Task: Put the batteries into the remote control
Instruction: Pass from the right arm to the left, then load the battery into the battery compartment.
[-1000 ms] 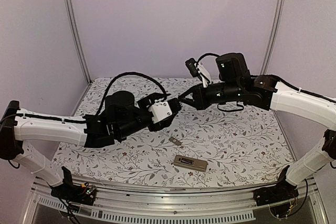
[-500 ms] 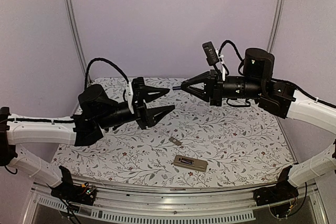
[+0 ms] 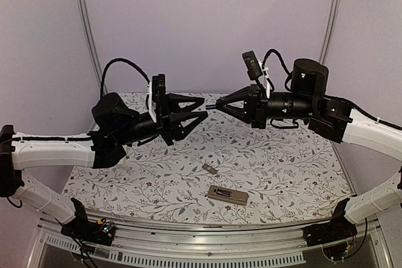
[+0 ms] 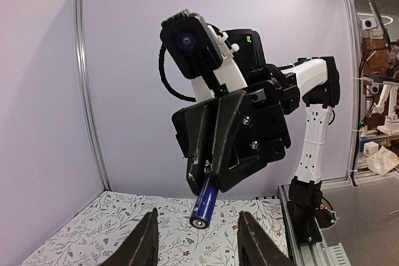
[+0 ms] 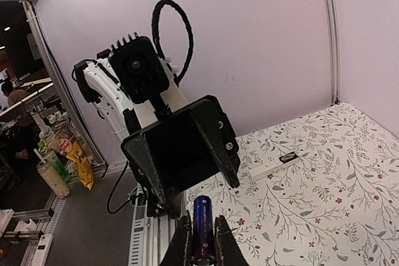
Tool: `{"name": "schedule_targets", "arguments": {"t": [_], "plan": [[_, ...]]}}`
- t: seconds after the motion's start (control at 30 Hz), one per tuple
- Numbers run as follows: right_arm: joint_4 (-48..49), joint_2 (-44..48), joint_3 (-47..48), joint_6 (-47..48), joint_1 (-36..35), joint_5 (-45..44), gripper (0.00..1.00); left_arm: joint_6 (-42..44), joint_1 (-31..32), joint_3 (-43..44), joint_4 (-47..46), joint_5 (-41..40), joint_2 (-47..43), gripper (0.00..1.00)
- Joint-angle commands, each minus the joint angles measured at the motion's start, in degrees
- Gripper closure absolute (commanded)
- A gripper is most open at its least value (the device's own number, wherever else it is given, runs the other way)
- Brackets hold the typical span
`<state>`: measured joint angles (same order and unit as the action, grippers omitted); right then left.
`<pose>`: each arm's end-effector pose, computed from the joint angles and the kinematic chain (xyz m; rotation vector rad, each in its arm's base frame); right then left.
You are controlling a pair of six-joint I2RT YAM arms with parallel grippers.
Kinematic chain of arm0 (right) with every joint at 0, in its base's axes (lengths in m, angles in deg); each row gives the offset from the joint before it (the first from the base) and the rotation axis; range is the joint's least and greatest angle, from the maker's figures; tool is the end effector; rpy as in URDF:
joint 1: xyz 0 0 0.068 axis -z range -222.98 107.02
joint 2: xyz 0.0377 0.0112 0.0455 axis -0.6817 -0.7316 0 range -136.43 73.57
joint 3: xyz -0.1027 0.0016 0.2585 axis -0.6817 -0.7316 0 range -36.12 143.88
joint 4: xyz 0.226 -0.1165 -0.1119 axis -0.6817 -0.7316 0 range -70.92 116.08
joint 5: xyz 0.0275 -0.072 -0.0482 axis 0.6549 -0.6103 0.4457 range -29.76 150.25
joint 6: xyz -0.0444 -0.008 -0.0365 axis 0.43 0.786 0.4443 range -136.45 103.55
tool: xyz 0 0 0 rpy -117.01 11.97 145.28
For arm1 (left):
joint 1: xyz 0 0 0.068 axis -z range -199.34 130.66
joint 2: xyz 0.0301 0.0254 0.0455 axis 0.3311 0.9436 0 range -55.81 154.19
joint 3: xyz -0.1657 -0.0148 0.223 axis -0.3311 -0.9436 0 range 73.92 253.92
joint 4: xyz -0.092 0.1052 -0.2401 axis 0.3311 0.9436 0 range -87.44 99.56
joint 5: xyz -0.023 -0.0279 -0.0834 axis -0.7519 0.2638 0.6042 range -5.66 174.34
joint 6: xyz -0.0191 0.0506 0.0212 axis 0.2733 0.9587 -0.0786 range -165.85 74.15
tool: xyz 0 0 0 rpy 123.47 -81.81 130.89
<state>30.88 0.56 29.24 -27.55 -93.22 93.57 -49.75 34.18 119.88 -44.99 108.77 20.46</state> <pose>0.1857 0.2589 0.3904 -1.0297 1.4455 1.2679 0.1762 -0.2673 0.3278 0.9111 1.0415 -1.1178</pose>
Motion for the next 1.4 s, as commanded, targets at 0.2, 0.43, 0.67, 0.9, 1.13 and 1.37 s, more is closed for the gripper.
{"name": "schedule_targets", "arguments": {"t": [0.2,0.43,0.67,0.9,1.13,1.37], "plan": [[0.8,0.7,-0.8,0.8,-0.2,0.3,1.0,-3.9,-1.2,2.7,0.5,2.5,2.3,0.76],[0.8,0.6,-0.8,0.9,-0.2,0.2,1.0,-4.0,-1.3,3.2,1.1,3.5,2.9,0.88],[0.6,0.6,-1.0,0.8,-0.2,-0.4,1.0,-4.0,-1.2,2.4,1.0,3.4,2.4,1.0],[-1.1,-0.2,-0.4,0.4,-0.2,-1.9,0.89,-3.8,-1.4,2.0,1.7,2.7,1.9,1.0],[-6.9,0.7,-0.6,0.5,0.2,-7.9,0.48,-0.3,-3.2,-1.1,11.9,-1.9,-2.8,1.0],[-16.4,3.7,-4.8,-1.8,4.6,-19.8,0.38,10.2,-3.4,-1.5,37.3,-5.2,-2.0,1.0]]}}
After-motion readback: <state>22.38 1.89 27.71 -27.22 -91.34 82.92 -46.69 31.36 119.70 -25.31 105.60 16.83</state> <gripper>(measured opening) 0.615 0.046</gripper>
